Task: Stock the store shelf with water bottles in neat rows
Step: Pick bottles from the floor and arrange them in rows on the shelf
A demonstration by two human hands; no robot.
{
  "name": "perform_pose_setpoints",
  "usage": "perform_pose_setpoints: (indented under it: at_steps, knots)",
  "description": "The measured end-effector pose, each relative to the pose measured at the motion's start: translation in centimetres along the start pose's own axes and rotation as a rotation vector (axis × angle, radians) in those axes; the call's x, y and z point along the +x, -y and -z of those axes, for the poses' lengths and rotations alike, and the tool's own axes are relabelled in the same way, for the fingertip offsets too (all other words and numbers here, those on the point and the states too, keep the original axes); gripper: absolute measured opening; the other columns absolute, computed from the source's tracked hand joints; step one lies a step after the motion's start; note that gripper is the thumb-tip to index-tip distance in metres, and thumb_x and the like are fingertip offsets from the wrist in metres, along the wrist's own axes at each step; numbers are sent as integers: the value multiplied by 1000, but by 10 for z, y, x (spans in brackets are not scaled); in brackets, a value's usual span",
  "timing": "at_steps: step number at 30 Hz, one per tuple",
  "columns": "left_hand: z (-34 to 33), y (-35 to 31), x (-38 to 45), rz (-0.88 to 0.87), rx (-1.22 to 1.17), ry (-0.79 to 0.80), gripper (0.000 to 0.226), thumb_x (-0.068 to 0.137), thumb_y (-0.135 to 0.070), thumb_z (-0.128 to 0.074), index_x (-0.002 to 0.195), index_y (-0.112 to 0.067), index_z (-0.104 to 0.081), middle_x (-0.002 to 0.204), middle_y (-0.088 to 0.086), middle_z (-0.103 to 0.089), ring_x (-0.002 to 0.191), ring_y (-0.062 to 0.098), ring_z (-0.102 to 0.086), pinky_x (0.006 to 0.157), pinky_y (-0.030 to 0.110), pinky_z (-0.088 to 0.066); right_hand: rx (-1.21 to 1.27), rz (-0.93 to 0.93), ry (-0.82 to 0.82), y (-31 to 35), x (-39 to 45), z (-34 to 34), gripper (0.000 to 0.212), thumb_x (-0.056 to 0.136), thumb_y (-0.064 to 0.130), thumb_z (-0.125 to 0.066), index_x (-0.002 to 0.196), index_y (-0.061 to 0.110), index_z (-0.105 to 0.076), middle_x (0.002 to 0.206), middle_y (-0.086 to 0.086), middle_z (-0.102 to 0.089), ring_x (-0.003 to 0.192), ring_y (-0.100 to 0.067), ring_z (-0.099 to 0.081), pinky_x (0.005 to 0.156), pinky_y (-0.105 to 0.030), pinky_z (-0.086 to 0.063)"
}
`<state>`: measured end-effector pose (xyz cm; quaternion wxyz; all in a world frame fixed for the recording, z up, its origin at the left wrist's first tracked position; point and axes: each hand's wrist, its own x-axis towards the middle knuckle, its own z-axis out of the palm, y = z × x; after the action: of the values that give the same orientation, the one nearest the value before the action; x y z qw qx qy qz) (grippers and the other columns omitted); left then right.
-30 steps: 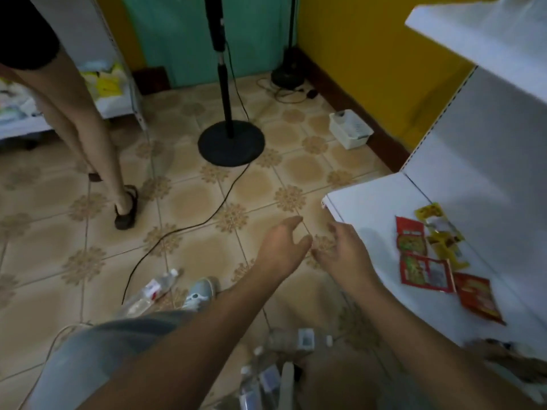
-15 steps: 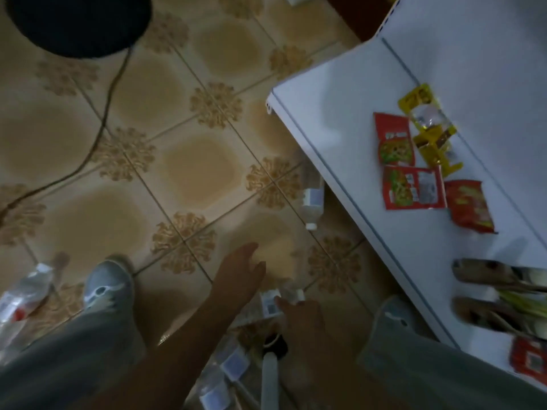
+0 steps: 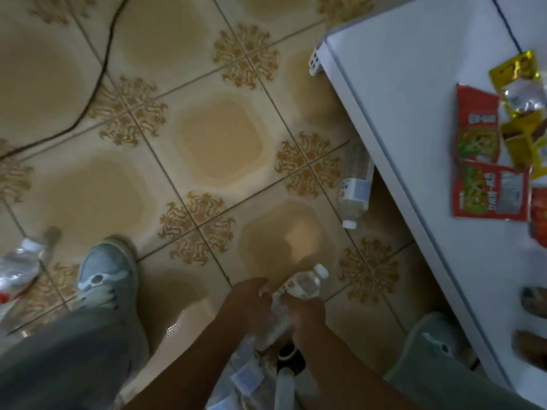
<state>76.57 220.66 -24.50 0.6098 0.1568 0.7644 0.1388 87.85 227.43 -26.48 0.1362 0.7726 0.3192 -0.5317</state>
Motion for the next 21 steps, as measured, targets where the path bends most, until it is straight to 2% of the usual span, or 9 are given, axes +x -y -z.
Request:
perform_pose_setpoints:
  at_steps: [2,4,6,8,11,12,15,18,21]
  knots:
    - [8,-13,-14,-13,-5,3,47,96,-21,-47,142,-17,-42,148,1,-40,134,15,-39,109,21,-29,-45,200,-6,11,-15,14,35,78,12,-80,105,6,-59,91,-6,-65,84,-23,-66,62,-27,-51]
    - [17,-33,-35,-62,-36,-20,46,92,-21,-48,137,-18,-49,143,1,-47,128,14,-46,101,18,-34,-91,345,34,27,-32,32,44,74,12,-83,112,4,-62,99,-9,-70,89,-24,-69,63,-26,-54]
    - [25,-58,-62,-139,-122,-41,39,85,-23,-48,121,-22,-64,122,-1,-64,106,10,-61,84,18,-44,-70,465,85,50,-65,55,44,75,10,-82,115,5,-65,102,-8,-72,89,-21,-71,67,-29,-58]
    - [36,-86,-96,-234,-236,-69,35,85,-12,-48,108,-23,-72,102,-4,-72,86,4,-67,76,23,-54,-37,593,135,71,-107,80,42,78,8,-79,117,11,-64,106,-4,-71,91,-18,-71,71,-29,-60]
    - [50,-129,-159,-362,-352,-117,39,77,-10,-48,105,-21,-74,95,-2,-74,85,9,-69,80,32,-57,6,782,115,94,-177,120,54,72,16,-82,121,16,-60,112,-2,-69,99,-20,-68,79,-36,-59]
    - [54,-143,-182,-400,-395,-133,38,74,-13,-51,101,-21,-75,93,-2,-74,86,12,-70,82,36,-57,27,824,113,98,-200,135,55,69,18,-82,120,14,-61,110,-4,-70,98,-20,-70,77,-36,-60]
    - [58,-184,-254,-521,-448,-153,39,67,-11,-52,95,-23,-76,90,-2,-75,87,15,-71,84,40,-57,95,956,62,107,-271,184,35,77,3,-76,108,14,-65,94,-3,-73,77,-6,-71,55,-15,-52]
    - [55,-222,-328,-709,-459,-184,30,83,0,-56,97,-18,-76,89,-3,-75,88,13,-70,77,24,-55,127,1139,-48,110,-336,226,43,72,11,-80,109,23,-61,100,3,-71,89,-10,-69,60,-12,-49]
    - [45,-255,-409,-916,-428,-218,27,91,-5,-55,94,-24,-74,81,-15,-73,86,1,-67,70,7,-47,190,1303,-155,105,-402,273,46,71,16,-83,110,23,-60,100,6,-70,95,-12,-69,72,-23,-54]
